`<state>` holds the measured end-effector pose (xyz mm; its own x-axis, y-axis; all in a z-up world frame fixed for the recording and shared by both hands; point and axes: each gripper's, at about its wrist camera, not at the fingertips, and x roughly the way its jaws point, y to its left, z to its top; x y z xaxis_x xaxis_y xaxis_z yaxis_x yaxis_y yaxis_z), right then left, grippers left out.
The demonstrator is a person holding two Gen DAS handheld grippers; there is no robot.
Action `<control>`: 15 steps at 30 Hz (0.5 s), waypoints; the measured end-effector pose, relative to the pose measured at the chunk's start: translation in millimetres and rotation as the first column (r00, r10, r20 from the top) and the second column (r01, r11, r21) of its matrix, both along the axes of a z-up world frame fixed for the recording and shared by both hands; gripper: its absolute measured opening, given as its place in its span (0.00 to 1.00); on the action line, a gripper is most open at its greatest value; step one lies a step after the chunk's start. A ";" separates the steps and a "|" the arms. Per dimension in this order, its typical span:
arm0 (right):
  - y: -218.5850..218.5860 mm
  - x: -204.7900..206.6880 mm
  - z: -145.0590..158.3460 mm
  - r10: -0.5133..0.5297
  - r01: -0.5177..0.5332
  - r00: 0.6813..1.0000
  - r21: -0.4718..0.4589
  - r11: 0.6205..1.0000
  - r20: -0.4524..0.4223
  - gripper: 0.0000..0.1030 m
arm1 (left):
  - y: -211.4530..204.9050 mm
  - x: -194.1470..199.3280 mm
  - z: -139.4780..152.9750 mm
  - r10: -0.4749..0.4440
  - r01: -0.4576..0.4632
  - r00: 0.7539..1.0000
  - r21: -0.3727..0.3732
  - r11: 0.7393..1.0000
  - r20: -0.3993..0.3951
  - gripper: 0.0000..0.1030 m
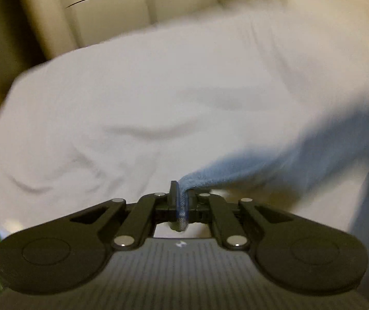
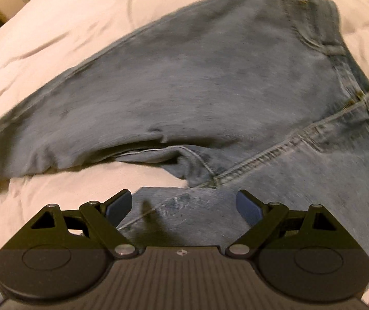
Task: Fold clothes
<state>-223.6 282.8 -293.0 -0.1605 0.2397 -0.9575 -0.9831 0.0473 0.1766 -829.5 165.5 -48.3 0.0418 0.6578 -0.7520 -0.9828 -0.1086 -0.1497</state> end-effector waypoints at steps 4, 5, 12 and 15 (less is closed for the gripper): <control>0.5 0.0 0.6 -0.009 0.009 1.000 0.001 1.000 -0.005 0.87 | 51.2 -45.7 25.2 0.259 -0.253 0.928 -0.057 0.966 0.269 0.11; 0.8 -0.6 1.1 -0.007 0.007 1.000 0.002 1.000 -0.005 0.87 | 68.4 -54.2 9.1 0.316 -0.293 0.910 -0.123 0.948 0.269 0.12; 0.6 1.9 6.9 -0.018 0.018 1.000 0.021 1.000 -0.010 0.87 | 91.4 -79.7 -139.3 0.526 -0.384 0.812 -0.448 0.807 0.252 0.19; 2.7 4.2 10.9 -0.042 0.042 0.999 0.045 0.998 -0.013 0.87 | 78.0 -70.5 -174.2 0.511 -0.380 0.831 -0.448 0.809 0.218 0.20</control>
<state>-219.5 285.4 -282.1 -0.1608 0.2895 -0.9436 -0.9782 0.0803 0.1913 -900.0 243.4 -222.5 0.0899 0.3360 -0.9376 -0.7152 -0.6333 -0.2956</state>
